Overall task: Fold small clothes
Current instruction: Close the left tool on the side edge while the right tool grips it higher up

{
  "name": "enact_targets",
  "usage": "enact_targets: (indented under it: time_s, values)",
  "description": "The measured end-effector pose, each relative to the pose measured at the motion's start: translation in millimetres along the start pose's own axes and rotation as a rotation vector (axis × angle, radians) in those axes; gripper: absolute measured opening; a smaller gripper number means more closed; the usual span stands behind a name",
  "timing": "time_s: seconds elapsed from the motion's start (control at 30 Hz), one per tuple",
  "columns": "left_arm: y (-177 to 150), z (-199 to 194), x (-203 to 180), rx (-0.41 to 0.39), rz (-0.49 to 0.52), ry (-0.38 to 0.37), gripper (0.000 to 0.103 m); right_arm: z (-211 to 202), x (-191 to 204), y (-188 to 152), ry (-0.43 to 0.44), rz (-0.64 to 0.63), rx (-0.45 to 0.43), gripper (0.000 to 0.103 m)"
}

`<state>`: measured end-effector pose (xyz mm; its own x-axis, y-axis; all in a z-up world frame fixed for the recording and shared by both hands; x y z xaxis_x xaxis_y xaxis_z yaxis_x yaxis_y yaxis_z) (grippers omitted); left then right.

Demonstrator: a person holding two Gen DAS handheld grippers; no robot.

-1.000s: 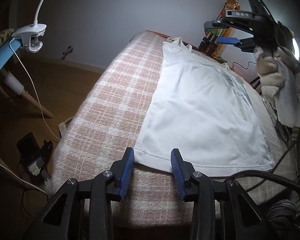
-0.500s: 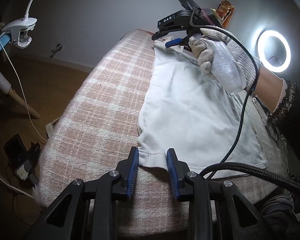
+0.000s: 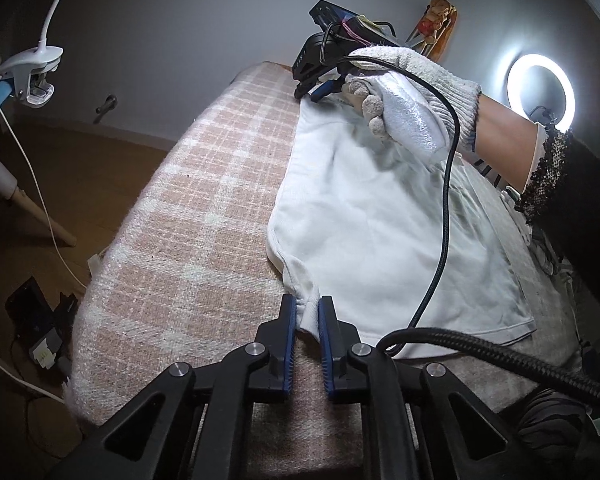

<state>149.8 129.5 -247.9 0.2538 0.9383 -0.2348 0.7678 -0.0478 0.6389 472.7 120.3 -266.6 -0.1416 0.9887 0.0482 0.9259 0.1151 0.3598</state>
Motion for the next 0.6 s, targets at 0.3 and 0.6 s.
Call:
enact_targets:
  time_s: [0.3, 0.6]
  values:
    - [-0.1, 2.1, 4.7, 0.026, 0.024, 0.073, 0.041, -6.8, -18.3, 1.7, 0.079, 0.059, 0.012, 0.005]
    - [7.5, 7.1, 3.0, -0.005, 0.026, 0.042, 0.002, -17.9, -38.8, -2.0, 0.167, 0.08, 0.001, 0.005]
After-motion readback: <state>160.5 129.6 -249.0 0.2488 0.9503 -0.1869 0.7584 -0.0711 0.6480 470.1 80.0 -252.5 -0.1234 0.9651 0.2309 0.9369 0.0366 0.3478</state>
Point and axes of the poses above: each gripper's, at about its wrist camera, not at the fingertips, and z roughly the way its jaws point, x to its left, y to its top, the point moved 2 cm from there along z, roughly the way its jaws point, and after that the axes turned 15 degrees about z, right-handed, at the moved point
